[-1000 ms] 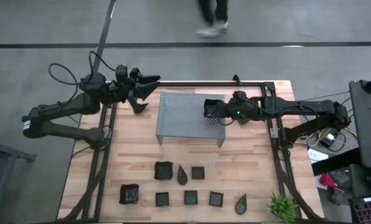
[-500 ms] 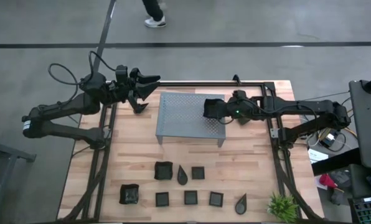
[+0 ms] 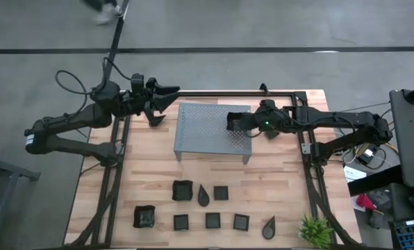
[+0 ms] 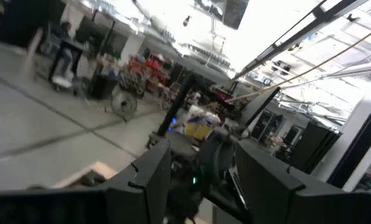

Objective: Pick & Place Mini shaped plates
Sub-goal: Stack the black distorted square plate on top of the other black distorted square plates on the shelf

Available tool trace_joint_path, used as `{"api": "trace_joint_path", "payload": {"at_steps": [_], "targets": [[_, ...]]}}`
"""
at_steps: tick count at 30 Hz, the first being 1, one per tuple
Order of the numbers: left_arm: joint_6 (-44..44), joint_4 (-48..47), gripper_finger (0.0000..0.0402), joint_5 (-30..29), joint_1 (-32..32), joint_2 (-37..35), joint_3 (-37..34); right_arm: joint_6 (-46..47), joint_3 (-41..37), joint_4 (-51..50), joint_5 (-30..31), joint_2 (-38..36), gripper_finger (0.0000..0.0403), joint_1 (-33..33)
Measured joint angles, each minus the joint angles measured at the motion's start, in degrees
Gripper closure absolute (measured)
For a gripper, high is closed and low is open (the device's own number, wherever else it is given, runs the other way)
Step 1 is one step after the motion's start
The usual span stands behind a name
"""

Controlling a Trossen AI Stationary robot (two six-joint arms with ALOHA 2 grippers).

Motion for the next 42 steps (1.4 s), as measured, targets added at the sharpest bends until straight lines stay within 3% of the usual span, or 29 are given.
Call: {"api": "trace_joint_path", "payload": {"at_steps": [10, 16, 26, 32, 38, 42], "targets": [[-7.31, -14.15, 0.0227, 8.75, -0.04, 0.00, 0.00, -10.87, 7.06, 0.27, 0.22, -0.59, 0.0264, 0.41], [-14.64, -23.88, 0.0227, 18.37, -0.21, -0.09, 0.00, -14.02, 10.08, 0.19, 0.33, -0.56, 0.0276, 0.41], [-26.22, -41.42, 0.0227, 22.06, -9.47, -0.64, -0.84, -16.62, 11.61, 0.75, 0.36, -0.56, 0.0294, 0.41], [-35.78, -47.47, 0.0227, 17.44, -19.69, -0.35, -2.61, -18.05, 11.96, 2.18, -1.21, -0.50, 0.0303, 0.41], [-50.51, -49.40, 0.0227, 1.18, -28.08, -0.33, -7.47, -24.70, 14.30, 2.66, -3.46, -0.52, 0.0313, 0.43], [-58.91, -47.59, 0.0227, -2.59, -31.31, 0.72, -11.83, -29.39, 16.90, 2.57, -4.33, -0.52, 0.0318, 0.43]]}}
